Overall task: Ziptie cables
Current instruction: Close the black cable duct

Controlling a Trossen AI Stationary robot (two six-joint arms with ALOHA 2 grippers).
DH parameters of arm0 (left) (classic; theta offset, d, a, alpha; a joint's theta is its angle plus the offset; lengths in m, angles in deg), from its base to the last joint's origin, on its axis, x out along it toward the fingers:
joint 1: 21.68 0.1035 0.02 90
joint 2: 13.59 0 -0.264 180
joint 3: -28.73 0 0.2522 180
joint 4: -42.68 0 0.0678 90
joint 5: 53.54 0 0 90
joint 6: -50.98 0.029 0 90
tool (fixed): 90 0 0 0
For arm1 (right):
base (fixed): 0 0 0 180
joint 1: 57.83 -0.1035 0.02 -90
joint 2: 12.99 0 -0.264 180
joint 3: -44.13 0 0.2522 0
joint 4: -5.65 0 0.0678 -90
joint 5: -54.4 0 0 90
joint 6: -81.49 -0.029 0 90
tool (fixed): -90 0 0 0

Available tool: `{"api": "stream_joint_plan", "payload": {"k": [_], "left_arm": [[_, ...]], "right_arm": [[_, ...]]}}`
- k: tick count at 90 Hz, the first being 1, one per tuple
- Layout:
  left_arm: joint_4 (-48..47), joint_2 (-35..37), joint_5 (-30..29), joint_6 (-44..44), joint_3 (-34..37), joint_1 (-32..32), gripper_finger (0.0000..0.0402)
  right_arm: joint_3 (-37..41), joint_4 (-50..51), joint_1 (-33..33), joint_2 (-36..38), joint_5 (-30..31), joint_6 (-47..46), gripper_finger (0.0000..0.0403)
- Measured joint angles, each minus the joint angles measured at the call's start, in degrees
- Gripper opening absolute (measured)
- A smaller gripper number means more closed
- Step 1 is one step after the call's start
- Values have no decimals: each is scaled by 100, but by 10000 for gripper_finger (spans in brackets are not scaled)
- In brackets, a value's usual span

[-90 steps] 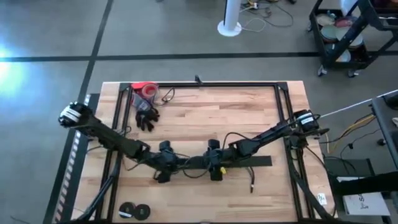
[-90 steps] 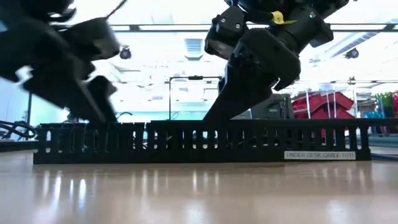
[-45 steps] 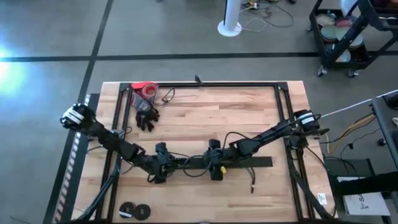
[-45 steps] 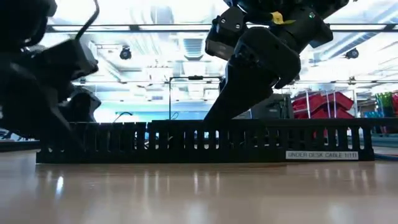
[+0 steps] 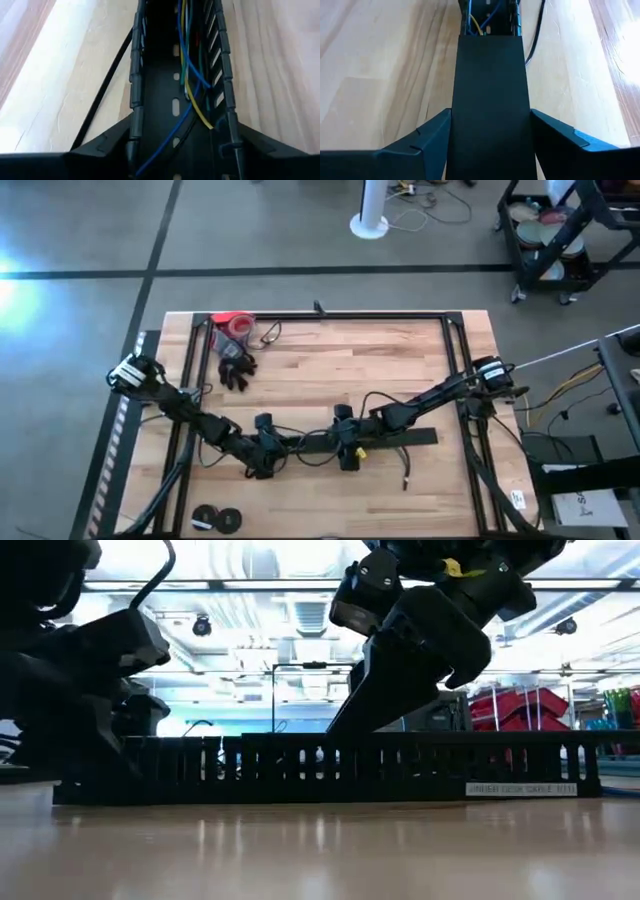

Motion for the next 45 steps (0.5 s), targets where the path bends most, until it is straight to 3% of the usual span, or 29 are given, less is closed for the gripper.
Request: {"api": "stream_joint_plan", "payload": {"k": [22,45], "left_arm": [[198,56,4,-14,191,-2,223],[420,68,-24,37,196,-13,228]], "right_arm": [[-48,198,-24,2,-279,516,221],[-34,263,37,7,-302,-25,220]]}}
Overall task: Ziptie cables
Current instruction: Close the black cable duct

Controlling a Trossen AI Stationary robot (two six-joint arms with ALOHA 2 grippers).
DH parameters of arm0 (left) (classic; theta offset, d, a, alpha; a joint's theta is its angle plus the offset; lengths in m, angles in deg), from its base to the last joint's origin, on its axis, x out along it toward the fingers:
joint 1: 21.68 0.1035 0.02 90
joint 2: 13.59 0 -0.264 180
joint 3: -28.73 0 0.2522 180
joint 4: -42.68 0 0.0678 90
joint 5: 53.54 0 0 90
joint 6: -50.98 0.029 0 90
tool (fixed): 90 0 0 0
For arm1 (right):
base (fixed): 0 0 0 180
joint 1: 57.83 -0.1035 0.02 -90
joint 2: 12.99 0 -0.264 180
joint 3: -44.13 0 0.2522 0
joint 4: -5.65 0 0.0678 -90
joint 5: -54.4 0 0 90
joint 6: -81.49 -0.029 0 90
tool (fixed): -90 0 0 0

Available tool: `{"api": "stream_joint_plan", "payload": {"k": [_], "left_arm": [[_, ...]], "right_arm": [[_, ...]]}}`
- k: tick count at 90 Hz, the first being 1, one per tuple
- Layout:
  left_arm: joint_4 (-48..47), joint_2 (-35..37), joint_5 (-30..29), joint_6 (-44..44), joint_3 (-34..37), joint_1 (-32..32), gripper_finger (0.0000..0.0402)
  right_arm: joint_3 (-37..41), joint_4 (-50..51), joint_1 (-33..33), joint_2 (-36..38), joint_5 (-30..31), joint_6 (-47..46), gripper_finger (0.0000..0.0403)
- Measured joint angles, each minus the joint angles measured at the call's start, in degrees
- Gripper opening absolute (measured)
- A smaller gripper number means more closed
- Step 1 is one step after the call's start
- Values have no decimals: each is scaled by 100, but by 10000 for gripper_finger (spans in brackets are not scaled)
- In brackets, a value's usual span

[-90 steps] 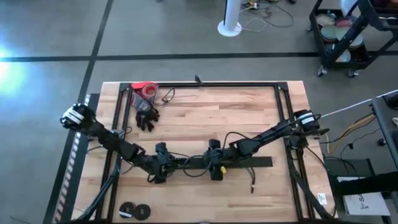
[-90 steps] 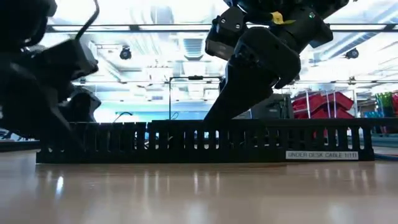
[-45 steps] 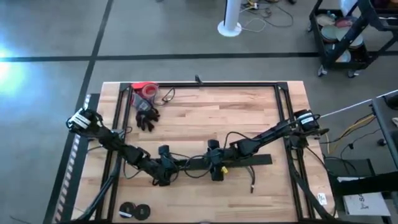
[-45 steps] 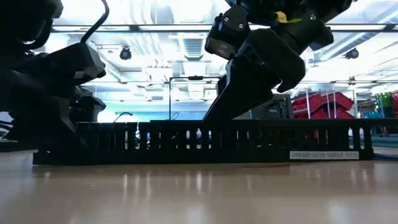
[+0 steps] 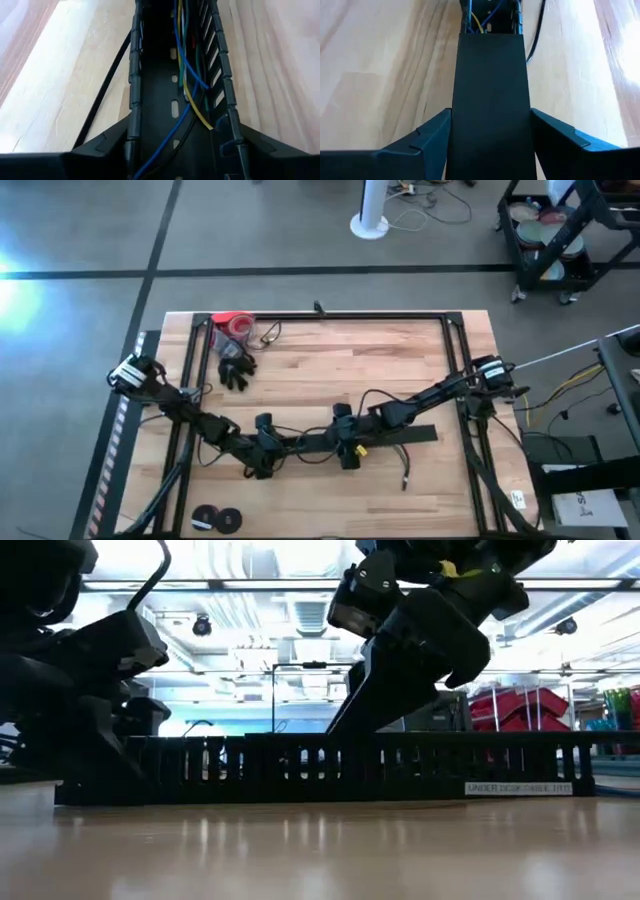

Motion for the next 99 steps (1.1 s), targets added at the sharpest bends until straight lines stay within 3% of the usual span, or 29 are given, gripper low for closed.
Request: {"api": "stream_joint_plan", "payload": {"k": [10,23,63,99], "left_arm": [[6,0,26,-57,4,-12,223],[174,-2,33,-9,4,-65,222],[247,-12,-58,-285,-125,-175,227],[243,-4,-39,-275,-116,-116,228]], "right_arm": [[21,-235,-57,-4,-315,42,219],[0,-70,-120,-4,89,-368,230],[-24,477,4,11,299,-1216,228],[-61,164,15,0,-18,-242,231]]}}
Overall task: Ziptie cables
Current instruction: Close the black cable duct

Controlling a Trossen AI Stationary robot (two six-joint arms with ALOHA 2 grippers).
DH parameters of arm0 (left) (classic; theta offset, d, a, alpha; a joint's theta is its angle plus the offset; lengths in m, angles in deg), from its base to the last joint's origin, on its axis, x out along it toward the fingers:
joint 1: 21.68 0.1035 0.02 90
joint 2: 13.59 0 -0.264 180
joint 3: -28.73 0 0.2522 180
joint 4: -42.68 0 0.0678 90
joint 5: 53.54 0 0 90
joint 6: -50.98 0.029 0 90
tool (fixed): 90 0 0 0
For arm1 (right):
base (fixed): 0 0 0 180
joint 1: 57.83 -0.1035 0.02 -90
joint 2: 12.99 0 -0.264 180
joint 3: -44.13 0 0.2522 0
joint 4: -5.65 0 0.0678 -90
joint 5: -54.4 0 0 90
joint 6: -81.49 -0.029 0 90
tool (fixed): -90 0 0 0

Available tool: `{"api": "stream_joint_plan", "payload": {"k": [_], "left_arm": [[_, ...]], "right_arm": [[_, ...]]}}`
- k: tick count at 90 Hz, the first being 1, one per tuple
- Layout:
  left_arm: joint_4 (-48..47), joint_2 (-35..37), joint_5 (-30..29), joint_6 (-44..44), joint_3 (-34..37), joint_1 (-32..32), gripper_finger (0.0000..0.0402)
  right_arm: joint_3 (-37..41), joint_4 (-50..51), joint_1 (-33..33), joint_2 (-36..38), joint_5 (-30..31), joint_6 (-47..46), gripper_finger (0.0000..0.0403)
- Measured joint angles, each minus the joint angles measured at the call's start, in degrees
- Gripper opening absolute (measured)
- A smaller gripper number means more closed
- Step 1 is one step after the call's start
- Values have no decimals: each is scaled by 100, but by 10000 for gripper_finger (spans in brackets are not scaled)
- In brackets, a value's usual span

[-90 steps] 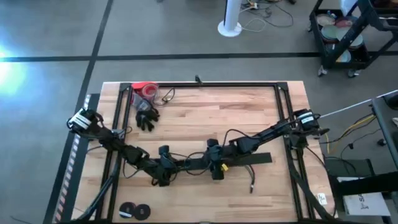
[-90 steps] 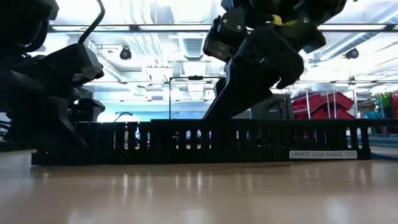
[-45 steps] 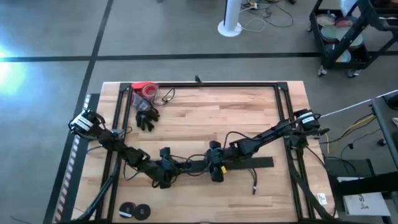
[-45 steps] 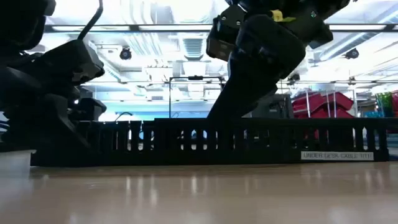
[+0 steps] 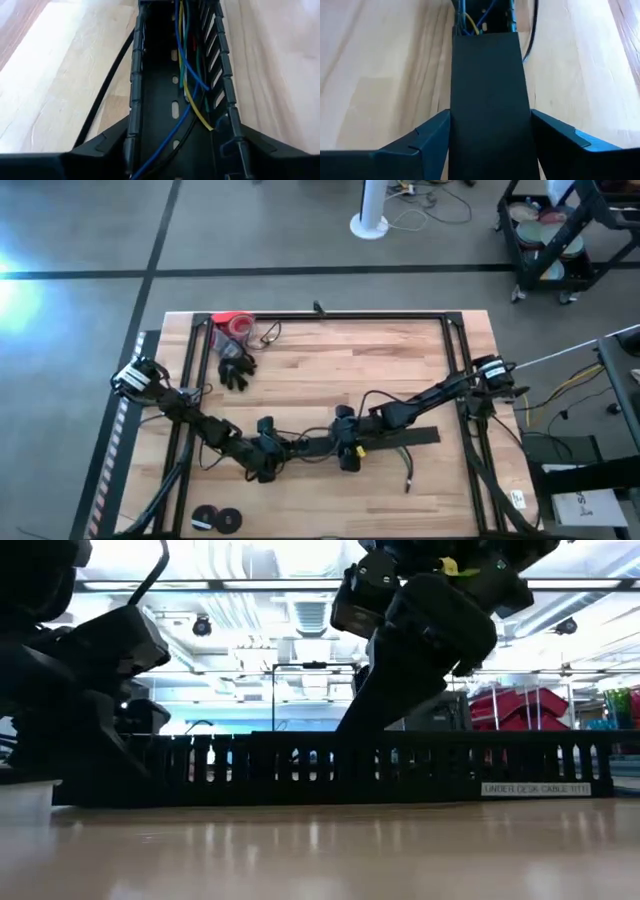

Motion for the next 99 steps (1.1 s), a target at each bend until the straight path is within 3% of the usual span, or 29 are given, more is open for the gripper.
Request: {"api": "stream_joint_plan", "payload": {"k": [22,38,67,99], "left_arm": [[73,0,-113,82,17,17,225],[128,-4,-129,182,34,43,226],[238,0,-131,142,119,53,228],[276,-15,-125,147,132,99,229]], "right_arm": [[-90,42,64,-7,-28,86,225],[-93,113,105,-7,-488,478,237],[-114,444,72,-4,-542,703,238],[-154,161,92,-15,-730,634,239]]}}
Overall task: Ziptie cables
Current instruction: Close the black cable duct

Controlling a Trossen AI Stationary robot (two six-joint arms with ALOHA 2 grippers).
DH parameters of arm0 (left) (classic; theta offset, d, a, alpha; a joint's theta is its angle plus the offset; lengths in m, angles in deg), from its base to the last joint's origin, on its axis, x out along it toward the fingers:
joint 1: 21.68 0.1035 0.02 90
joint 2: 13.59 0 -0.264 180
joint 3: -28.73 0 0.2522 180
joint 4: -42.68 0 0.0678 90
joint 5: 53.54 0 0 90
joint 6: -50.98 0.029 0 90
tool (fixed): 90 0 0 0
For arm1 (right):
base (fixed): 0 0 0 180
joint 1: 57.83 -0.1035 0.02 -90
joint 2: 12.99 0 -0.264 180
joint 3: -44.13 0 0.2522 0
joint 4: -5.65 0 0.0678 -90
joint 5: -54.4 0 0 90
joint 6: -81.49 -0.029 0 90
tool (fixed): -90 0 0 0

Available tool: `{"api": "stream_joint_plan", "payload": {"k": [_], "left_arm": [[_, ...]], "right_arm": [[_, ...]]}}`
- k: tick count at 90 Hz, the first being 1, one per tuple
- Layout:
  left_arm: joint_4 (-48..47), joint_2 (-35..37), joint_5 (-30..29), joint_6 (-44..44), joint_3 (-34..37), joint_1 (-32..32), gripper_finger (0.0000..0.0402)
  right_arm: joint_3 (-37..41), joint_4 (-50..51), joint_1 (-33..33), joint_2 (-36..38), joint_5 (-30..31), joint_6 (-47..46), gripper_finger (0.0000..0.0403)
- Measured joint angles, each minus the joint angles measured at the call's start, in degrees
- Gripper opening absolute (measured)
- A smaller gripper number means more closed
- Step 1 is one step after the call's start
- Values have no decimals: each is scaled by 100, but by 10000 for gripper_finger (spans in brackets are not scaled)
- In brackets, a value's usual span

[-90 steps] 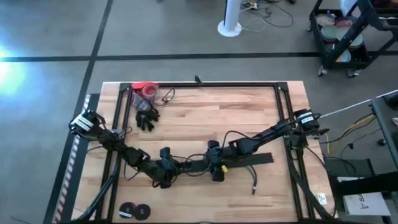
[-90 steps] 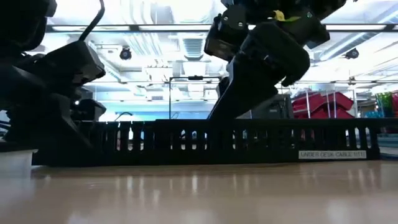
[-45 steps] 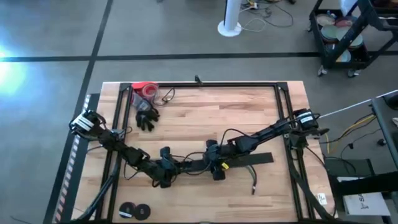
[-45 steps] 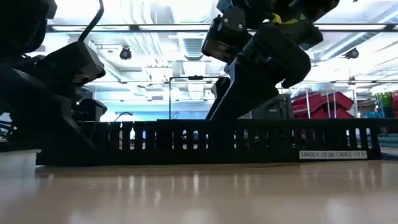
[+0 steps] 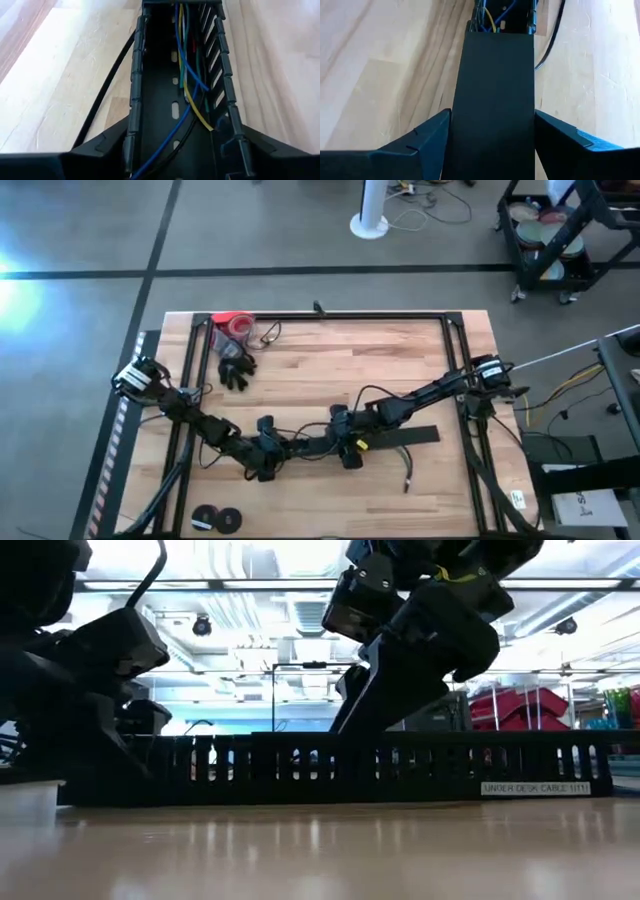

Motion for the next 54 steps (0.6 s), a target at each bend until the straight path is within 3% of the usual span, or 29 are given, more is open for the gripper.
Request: {"api": "stream_joint_plan", "payload": {"k": [10,33,42,54], "left_arm": [[10,12,84,9,-2,20,225],[2,15,13,-96,0,52,229],[2,12,-20,-171,0,61,226],[2,11,-17,-170,0,61,226]], "right_arm": [[-21,134,-3,12,171,-41,258],[-115,-368,13,-44,472,-154,343],[-153,-840,15,-20,648,-153,342],[-159,-1018,41,-238,879,-160,313]]}}
